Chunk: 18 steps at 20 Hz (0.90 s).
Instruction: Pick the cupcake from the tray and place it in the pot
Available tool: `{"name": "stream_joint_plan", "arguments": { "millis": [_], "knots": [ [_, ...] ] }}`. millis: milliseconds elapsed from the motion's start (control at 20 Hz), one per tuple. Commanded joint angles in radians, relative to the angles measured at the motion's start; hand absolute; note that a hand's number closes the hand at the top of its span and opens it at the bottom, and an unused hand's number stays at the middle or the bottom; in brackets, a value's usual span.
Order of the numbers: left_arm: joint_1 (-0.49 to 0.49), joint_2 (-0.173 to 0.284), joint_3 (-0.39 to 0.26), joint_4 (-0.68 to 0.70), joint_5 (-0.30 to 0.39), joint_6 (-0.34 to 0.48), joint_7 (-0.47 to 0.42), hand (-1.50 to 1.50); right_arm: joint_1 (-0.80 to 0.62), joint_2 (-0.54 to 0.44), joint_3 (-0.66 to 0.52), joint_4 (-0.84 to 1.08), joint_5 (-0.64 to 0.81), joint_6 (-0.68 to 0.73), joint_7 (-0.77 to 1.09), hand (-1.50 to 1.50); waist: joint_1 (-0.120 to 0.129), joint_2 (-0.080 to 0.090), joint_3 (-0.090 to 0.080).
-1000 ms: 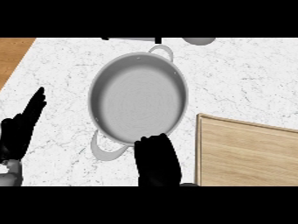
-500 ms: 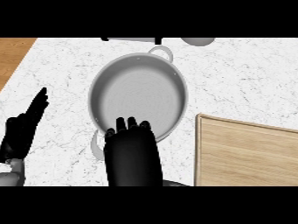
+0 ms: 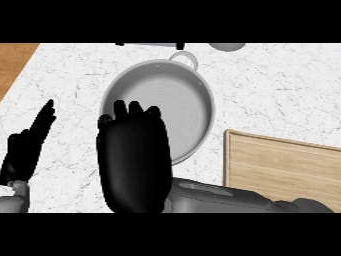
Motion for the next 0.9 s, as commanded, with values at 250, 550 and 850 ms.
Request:
{"name": "stream_joint_plan", "arguments": {
  "millis": [250, 550, 850],
  "knots": [
    [-0.013, -0.021, 0.001, 0.024, -0.014, 0.020, -0.004, 0.00, -0.213, 0.012, -0.080, 0.230, -0.116, -0.235, 0.121, 1.50, -0.020, 0.008, 0.001],
    [-0.014, -0.012, 0.032, 0.041, 0.008, 0.007, -0.028, 0.00, -0.282, 0.012, -0.141, 0.496, -0.192, -0.352, -0.033, 1.50, -0.021, 0.015, 0.001],
    [0.070, -0.018, 0.000, -0.064, -0.022, 0.012, -0.011, 0.00, -0.328, 0.012, -0.142, 0.736, -0.300, -0.439, -0.178, 1.50, -0.012, 0.012, 0.002]
  ]
}}
